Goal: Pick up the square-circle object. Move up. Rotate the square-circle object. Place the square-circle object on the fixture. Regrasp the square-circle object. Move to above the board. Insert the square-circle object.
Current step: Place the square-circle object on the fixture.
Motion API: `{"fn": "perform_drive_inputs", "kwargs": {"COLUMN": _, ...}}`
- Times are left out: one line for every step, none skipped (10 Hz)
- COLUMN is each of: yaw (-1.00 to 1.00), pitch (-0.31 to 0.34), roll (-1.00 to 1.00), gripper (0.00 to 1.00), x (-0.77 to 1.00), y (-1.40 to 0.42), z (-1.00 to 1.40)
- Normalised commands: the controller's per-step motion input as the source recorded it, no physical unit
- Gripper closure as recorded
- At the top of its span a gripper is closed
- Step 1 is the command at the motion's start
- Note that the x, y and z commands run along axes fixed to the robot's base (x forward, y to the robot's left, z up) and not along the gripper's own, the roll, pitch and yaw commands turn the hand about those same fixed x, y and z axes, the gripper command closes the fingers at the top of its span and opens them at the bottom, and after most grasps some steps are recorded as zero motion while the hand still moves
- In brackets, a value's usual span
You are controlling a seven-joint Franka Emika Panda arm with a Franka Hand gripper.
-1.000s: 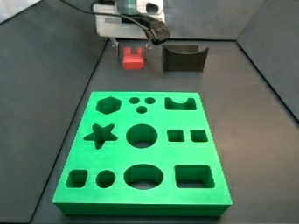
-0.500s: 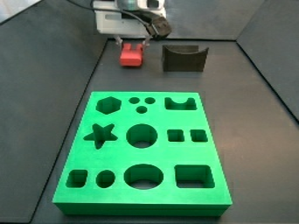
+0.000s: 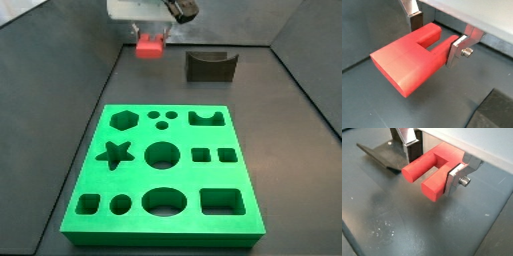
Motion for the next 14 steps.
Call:
{"fn": "perform_drive_inputs", "kwargs": {"yaw": -0.01, "pitch": 0.020, "roll": 0.02, "gripper": 1.00, "x": -0.02, "y": 0.00, "z": 1.00}}
{"fn": "perform_drive_inputs", "kwargs": {"yaw": -0.02, "pitch": 0.022, "roll": 0.03, "gripper": 1.00, "x": -0.02, "y": 0.00, "z": 1.00}}
{"fn": "perform_drive_inputs", "kwargs": {"yaw": -0.02, "pitch": 0.028, "roll": 0.04, "gripper": 1.00, "x": -0.03, "y": 0.01, "z": 1.00}}
{"fn": "perform_drive_inputs", "kwargs": {"yaw": -0.02, "pitch": 0.029, "roll": 0.05, "gripper": 1.00, "x": -0.03, "y": 0.01, "z": 1.00}}
{"fn": "perform_drive_inputs", "kwargs": {"yaw": -0.02, "pitch": 0.033, "roll": 0.06, "gripper": 1.00, "x": -0.03, "y": 0.01, "z": 1.00}}
{"fn": "perform_drive_inputs", "kwargs": {"yaw": -0.01, "pitch": 0.039, "roll": 0.06, "gripper": 1.00, "x": -0.04, "y": 0.01, "z": 1.00}}
{"fn": "perform_drive_inputs", "kwargs": {"yaw": -0.01, "pitch": 0.046, "roll": 0.07, "gripper": 1.00, "x": -0.03, "y": 0.01, "z": 0.82}}
{"fn": "perform_drive_inputs", "kwargs": {"yaw": 0.00, "pitch": 0.056, "roll": 0.08, "gripper": 1.00, "x": -0.02, "y": 0.01, "z": 0.61}}
{"fn": "perform_drive_inputs", "kwargs": {"yaw": 0.00, "pitch": 0.068, "roll": 0.08, "gripper": 1.00, "x": -0.01, "y": 0.01, "z": 0.44}}
{"fn": "perform_drive_inputs", "kwargs": {"yaw": 0.01, "pitch": 0.074, "roll": 0.08, "gripper": 1.00, "x": 0.00, "y": 0.01, "z": 0.34}}
{"fn": "perform_drive_inputs", "kwargs": {"yaw": -0.05, "pitch": -0.175, "roll": -0.08, "gripper": 1.00, "x": 1.00, "y": -0.27, "z": 0.03}}
{"fn": "perform_drive_inputs", "kwargs": {"yaw": -0.05, "pitch": -0.165, "roll": -0.08, "gripper": 1.00, "x": 1.00, "y": -0.27, "z": -0.01}}
{"fn": "perform_drive_inputs", "kwargs": {"yaw": -0.02, "pitch": -0.120, "roll": -0.09, "gripper": 1.00, "x": 1.00, "y": -0.23, "z": -0.02}}
{"fn": "perform_drive_inputs", "kwargs": {"yaw": -0.01, "pitch": -0.066, "roll": -0.10, "gripper": 1.00, "x": 1.00, "y": -0.21, "z": -0.02}}
